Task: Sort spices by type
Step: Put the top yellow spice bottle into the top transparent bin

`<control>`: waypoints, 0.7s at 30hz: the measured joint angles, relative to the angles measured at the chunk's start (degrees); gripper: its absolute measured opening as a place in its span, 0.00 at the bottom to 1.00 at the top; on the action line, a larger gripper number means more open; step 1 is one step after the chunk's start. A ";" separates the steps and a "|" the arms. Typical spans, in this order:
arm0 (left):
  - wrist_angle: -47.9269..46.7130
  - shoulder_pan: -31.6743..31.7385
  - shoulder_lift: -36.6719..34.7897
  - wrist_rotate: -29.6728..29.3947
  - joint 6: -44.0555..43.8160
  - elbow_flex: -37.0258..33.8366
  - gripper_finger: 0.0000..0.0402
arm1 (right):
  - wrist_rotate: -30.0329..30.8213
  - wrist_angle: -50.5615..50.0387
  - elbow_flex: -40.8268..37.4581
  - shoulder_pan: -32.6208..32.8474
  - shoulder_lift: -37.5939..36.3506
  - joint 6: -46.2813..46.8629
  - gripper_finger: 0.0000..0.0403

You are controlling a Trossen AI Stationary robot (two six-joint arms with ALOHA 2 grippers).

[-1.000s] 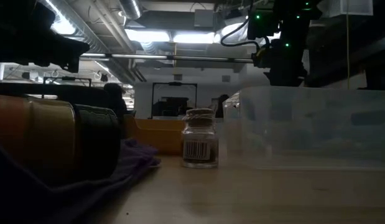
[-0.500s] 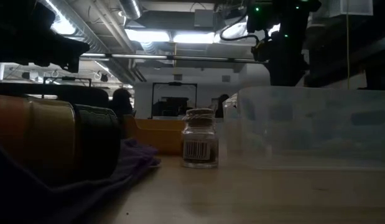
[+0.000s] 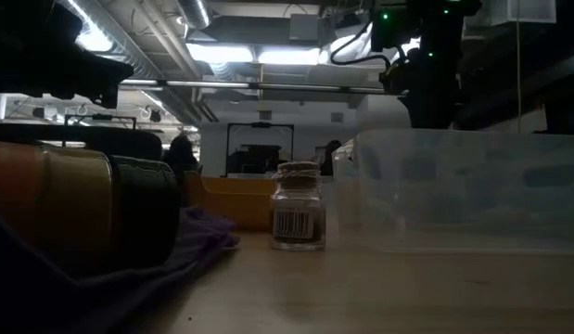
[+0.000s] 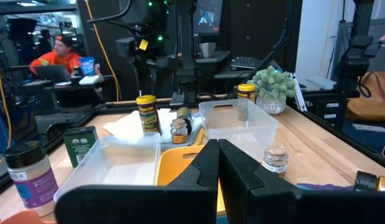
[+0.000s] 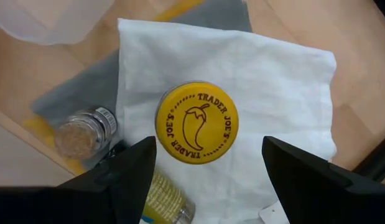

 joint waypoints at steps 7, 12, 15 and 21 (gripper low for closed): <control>0.00 0.00 0.01 -0.01 0.00 0.00 0.00 | -0.02 1.21 0.00 0.00 0.00 -0.02 0.73; 0.01 0.00 -0.01 0.02 0.00 0.00 0.00 | -0.02 1.72 -0.07 0.00 0.09 -0.04 0.73; 0.01 0.00 0.00 -0.01 0.00 0.02 0.00 | -0.05 2.85 -1.63 -0.14 0.18 -0.87 0.73; -0.01 0.02 -0.02 0.02 0.00 0.00 0.00 | -1.89 6.06 -4.19 -1.91 0.24 -1.57 0.73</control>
